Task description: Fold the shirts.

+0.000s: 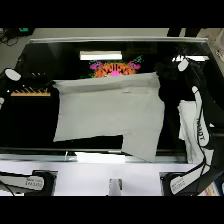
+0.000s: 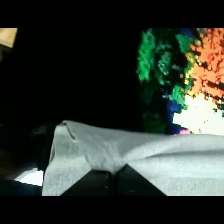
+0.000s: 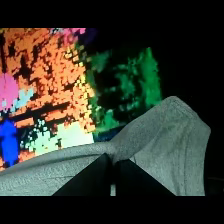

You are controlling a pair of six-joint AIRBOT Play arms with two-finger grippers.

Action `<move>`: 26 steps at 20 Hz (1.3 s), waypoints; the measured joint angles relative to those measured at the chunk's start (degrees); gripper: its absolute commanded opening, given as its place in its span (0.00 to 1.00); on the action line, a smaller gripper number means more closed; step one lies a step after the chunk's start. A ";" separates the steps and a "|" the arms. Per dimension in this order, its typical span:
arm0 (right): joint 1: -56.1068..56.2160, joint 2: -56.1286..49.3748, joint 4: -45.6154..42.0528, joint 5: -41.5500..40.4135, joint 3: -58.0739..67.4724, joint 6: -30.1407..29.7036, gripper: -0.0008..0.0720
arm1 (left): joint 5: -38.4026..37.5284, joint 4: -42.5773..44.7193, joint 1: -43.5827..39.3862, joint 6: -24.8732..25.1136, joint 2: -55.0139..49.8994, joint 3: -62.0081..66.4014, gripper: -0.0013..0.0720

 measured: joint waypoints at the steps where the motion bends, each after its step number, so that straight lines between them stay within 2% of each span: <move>1: 0.00 -0.74 0.07 0.02 -0.02 0.00 0.05 | 0.31 -0.92 -0.20 -0.17 -1.16 0.04 0.07; 3: 0.00 -1.27 0.02 1.31 -0.04 -1.05 0.05 | -0.55 -2.08 -0.46 0.66 -2.73 0.04 0.07; 5: 0.02 -0.57 -1.14 4.55 -0.02 -3.32 0.05 | -2.23 -2.75 -0.11 3.78 -2.91 0.09 0.07; 8: 0.00 0.28 -3.80 13.53 -0.35 -5.84 0.05 | -7.87 -3.17 0.50 7.04 -3.37 0.09 0.07; 13: 0.00 -0.31 -7.10 25.64 -3.34 -7.21 0.05 | -17.40 -1.22 1.16 8.72 -5.14 0.07 0.07; 18: 0.02 -0.42 -9.62 29.75 -4.42 -7.56 0.05 | -21.57 -0.24 2.43 9.14 -5.53 0.07 0.07; 23: 0.11 -0.48 -12.15 31.56 -4.63 -5.86 0.05 | -22.69 1.05 2.93 9.25 -6.14 0.07 0.07; 24: 0.11 -0.48 -12.11 31.93 -4.63 -5.29 0.14 | -22.80 1.46 2.75 9.20 -6.51 0.04 0.09; 25: 0.11 -0.48 -12.11 32.46 -4.68 -4.50 0.32 | -22.97 1.60 2.56 9.07 -7.04 0.02 0.28; 26: 0.07 -0.48 -12.15 32.61 -4.68 -4.04 0.48 | -22.99 1.84 2.40 8.46 -7.50 0.00 0.62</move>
